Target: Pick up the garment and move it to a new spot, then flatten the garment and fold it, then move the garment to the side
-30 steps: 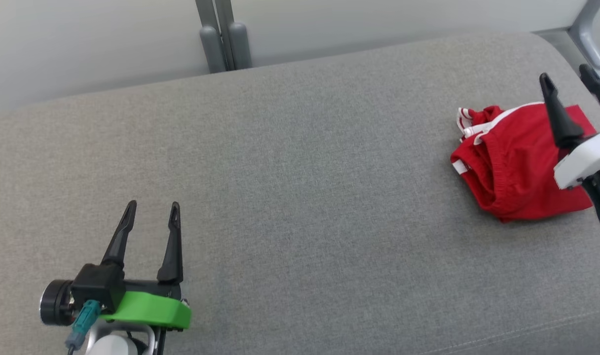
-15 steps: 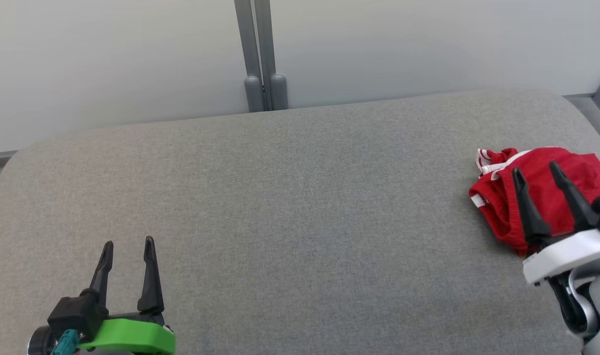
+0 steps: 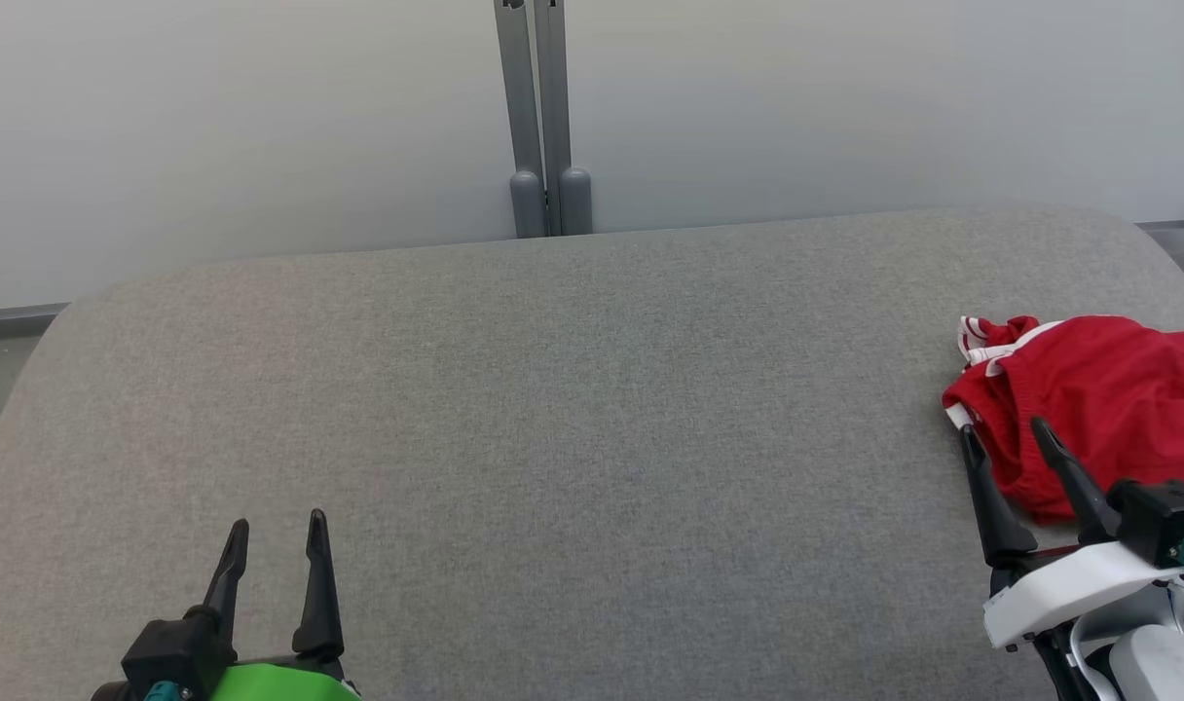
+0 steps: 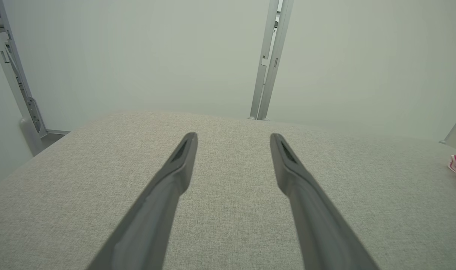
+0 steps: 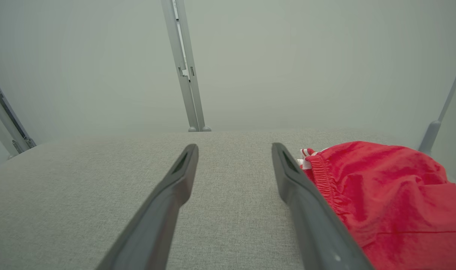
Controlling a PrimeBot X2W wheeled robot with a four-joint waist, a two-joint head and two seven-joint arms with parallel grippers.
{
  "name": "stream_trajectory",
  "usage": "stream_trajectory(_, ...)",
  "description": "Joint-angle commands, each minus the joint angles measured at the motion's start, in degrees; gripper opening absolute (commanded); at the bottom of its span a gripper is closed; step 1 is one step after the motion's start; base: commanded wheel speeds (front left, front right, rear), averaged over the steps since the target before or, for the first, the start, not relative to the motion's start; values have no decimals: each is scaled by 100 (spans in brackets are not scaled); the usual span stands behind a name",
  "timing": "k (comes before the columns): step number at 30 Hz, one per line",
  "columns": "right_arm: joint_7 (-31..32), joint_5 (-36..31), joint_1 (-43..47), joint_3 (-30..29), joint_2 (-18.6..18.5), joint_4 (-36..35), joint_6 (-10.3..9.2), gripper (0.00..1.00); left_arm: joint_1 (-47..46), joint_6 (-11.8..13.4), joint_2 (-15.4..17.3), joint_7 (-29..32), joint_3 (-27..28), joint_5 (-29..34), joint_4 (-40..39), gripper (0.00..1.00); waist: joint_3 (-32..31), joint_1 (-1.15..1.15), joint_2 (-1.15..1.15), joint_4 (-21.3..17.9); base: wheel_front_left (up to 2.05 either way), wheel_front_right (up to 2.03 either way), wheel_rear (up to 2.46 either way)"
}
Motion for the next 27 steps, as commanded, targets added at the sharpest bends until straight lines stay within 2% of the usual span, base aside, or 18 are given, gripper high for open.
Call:
stream_trajectory(1,-12,-36,69,-1,25,-37,-5,100,73,-29,-19,-15,25,36,2,100,0,0,0,4,0,0,0)
stream_trajectory(17,-12,-31,-22,132,27,66,-5,100,1,-99,-68,-15,87,138,151,100,-20,0,0,-23,0,0,0)
stream_trajectory(18,0,-28,-9,129,40,60,0,0,5,-79,-69,0,69,107,148,0,-21,0,0,-23,0,0,0)
stream_trajectory(23,27,26,156,181,197,251,0,0,55,-82,-101,50,68,62,396,0,-21,0,0,-26,0,0,0)
stream_trajectory(27,147,405,126,87,269,240,0,0,-39,-96,-100,197,142,-364,427,0,-9,0,0,-29,0,0,0)
